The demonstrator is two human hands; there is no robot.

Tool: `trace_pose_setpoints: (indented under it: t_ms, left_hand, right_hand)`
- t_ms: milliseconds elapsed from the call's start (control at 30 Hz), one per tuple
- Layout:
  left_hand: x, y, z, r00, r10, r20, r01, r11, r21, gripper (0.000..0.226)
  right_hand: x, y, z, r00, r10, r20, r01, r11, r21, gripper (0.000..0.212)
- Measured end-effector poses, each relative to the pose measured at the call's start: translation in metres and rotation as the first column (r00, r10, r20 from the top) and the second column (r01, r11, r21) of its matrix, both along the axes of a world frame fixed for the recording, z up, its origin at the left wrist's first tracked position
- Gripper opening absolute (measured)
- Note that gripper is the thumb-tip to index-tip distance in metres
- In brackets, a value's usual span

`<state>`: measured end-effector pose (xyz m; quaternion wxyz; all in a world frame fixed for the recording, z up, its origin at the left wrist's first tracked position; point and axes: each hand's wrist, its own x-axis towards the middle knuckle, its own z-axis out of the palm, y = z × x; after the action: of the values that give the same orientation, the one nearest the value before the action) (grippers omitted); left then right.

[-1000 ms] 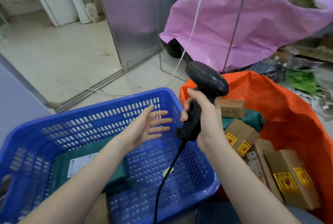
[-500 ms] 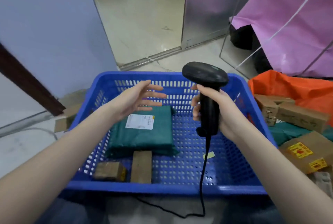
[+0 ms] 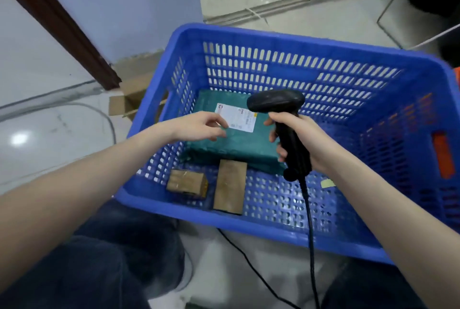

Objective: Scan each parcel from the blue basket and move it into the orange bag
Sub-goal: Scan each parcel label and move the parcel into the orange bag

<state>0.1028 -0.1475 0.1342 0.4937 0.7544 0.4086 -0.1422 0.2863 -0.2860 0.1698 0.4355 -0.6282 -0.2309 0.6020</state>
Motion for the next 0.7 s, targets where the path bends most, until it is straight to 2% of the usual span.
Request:
trace_pose_setpoints:
  t_ms: [133,300,367,467,533,600,700]
  left_hand:
    - [-0.008,0.001,-0.033,0.974,-0.167,-0.151,0.175,0.984,0.039,0.036]
    - [-0.015,-0.003,-0.062,0.891,-0.333,-0.31,0.323,0.943,-0.085,0.065]
    - [-0.02,-0.003,-0.075,0.82,-0.416,-0.394,0.385,0.909,-0.158,0.079]
    - [-0.029,-0.006,-0.095,0.654,-0.549,-0.52,0.495,0.831,-0.255,0.104]
    - [-0.033,-0.01,-0.105,0.564,-0.593,-0.575,0.585,0.778,-0.229,0.105]
    - [-0.031,-0.014,-0.107,0.516,-0.6,-0.611,0.658,0.735,-0.167,0.1]
    - [-0.023,-0.015,-0.103,0.509,-0.605,-0.612,0.692,0.711,-0.127,0.102]
  right_hand:
    - [0.0,0.003,-0.026,0.995,0.102,0.019,-0.099,0.988,-0.121,0.028]
    - [0.001,0.004,-0.053,0.982,0.187,-0.014,-0.185,0.953,-0.241,0.036]
    - [0.0,0.004,-0.062,0.977,0.207,-0.046,-0.212,0.935,-0.284,0.035]
    - [-0.004,0.003,-0.07,0.965,0.239,-0.106,-0.261,0.904,-0.34,0.034]
    - [-0.007,0.003,-0.074,0.958,0.251,-0.136,-0.284,0.891,-0.355,0.033]
    - [-0.008,0.003,-0.076,0.954,0.26,-0.15,-0.298,0.887,-0.354,0.033]
    - [-0.005,0.005,-0.076,0.955,0.249,-0.161,-0.29,0.896,-0.336,0.035]
